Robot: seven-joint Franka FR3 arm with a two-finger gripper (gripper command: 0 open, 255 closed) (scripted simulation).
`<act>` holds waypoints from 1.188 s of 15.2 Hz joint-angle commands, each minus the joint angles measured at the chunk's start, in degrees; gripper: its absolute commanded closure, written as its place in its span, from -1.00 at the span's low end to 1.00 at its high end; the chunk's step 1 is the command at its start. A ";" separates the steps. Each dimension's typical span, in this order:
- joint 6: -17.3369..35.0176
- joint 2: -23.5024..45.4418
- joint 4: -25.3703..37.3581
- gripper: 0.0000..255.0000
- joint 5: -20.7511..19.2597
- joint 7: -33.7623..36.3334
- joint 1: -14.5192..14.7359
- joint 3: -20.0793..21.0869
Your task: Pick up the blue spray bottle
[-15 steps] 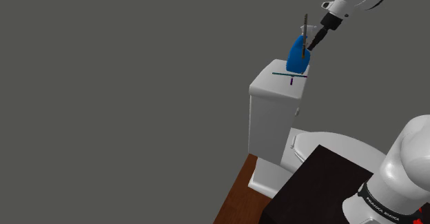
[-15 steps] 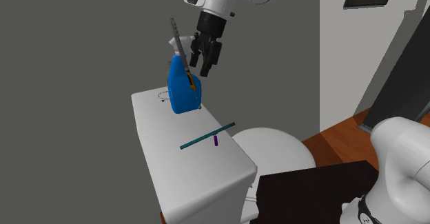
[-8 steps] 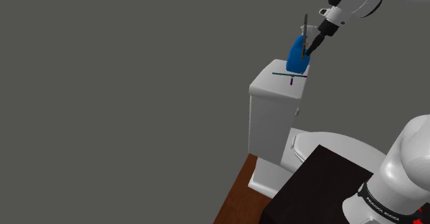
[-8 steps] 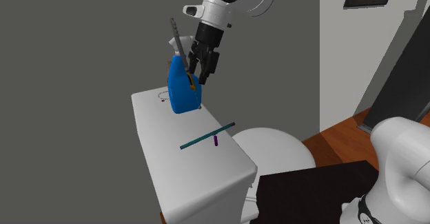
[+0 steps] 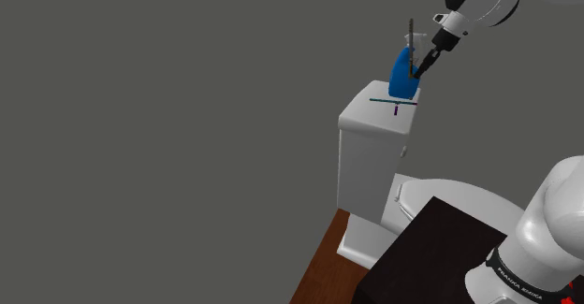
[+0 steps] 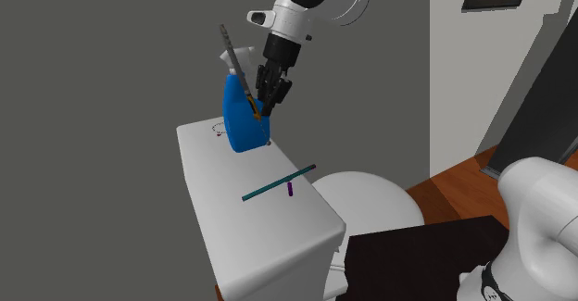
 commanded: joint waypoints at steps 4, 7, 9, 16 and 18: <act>-0.01 0.29 0.15 1.00 0.20 -0.04 0.03 0.00; -2.11 0.14 2.28 1.00 -0.24 0.78 0.01 0.00; -3.55 0.13 3.77 1.00 -0.44 1.27 -0.01 -0.02; -8.78 0.70 9.53 1.00 -0.53 2.65 -0.17 -0.26; -10.35 1.04 11.34 1.00 -0.38 2.94 -0.26 -0.39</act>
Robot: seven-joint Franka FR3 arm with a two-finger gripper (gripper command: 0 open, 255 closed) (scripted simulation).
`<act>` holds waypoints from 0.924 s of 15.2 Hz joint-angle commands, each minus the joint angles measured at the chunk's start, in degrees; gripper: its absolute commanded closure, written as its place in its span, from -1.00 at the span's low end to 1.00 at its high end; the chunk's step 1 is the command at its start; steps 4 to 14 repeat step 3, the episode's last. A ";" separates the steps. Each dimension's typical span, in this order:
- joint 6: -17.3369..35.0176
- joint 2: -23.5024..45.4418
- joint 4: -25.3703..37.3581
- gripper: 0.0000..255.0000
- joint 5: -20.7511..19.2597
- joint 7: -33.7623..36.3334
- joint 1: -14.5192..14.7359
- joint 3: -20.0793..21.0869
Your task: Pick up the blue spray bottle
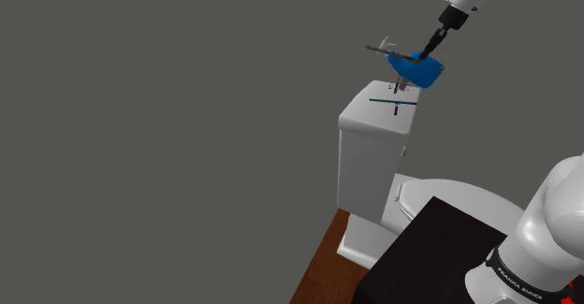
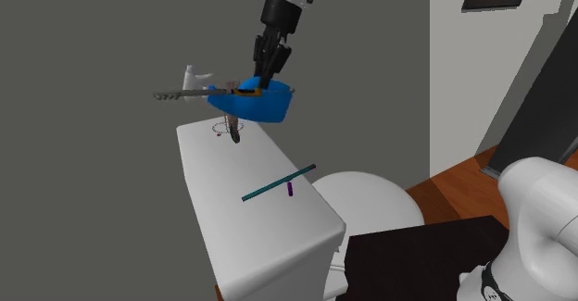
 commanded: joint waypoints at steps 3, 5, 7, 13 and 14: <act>-1.54 0.26 1.79 1.00 0.07 0.50 0.00 -0.03; -1.54 0.26 1.79 1.00 0.07 0.50 0.00 -0.03; -1.54 0.26 1.79 1.00 0.07 0.50 0.00 -0.03; -1.54 0.26 1.79 1.00 0.07 0.50 0.00 -0.03; -1.54 0.26 1.79 1.00 0.07 0.50 0.00 -0.03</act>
